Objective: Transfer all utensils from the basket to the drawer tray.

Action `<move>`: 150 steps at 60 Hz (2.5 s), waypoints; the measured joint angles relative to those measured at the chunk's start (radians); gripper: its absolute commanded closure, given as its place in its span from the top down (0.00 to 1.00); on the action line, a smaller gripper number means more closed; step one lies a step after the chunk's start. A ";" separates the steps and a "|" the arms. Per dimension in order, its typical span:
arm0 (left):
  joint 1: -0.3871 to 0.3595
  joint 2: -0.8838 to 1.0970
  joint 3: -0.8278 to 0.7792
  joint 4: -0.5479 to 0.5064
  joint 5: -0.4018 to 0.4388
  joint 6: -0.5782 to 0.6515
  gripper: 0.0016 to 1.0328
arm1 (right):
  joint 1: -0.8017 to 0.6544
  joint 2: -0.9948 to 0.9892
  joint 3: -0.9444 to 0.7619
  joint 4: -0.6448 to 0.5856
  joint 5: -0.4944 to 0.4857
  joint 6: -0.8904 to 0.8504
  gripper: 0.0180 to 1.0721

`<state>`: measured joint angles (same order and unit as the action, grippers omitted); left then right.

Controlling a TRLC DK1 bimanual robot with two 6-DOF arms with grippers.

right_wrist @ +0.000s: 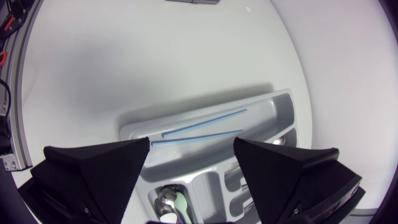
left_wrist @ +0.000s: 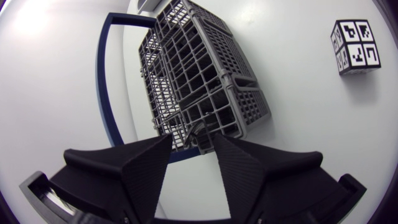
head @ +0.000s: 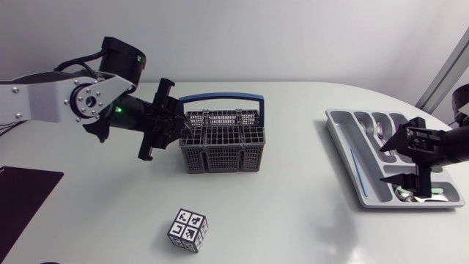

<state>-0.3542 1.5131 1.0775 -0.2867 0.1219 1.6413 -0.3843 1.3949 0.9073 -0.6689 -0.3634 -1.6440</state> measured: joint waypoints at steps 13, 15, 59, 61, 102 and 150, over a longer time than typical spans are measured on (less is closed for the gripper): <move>0.001 0.080 0.009 0.039 -0.012 0.051 0.23 | 0.086 -0.041 -0.053 0.024 -0.004 0.081 0.95; 0.001 0.090 0.014 0.047 -0.013 0.059 0.22 | 0.092 -0.041 -0.058 0.026 -0.003 0.090 0.95; 0.007 0.108 0.078 0.048 -0.030 0.100 0.03 | 0.115 -0.064 -0.107 0.048 -0.003 0.104 0.95; 0.007 0.101 0.080 0.040 -0.030 0.100 0.03 | 0.115 -0.068 -0.110 0.048 -0.003 0.103 0.95; -0.026 -0.066 0.188 -0.192 -0.031 0.060 0.03 | 0.143 -0.186 -0.138 0.023 -0.018 0.104 0.95; -0.193 -0.134 0.438 -0.521 -0.027 -0.899 0.03 | 0.452 -0.388 -0.121 -0.003 -0.064 0.627 0.95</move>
<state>-0.5472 1.3788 1.5158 -0.8074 0.0952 0.7422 0.0673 1.0069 0.7864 -0.6720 -0.4278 -1.0168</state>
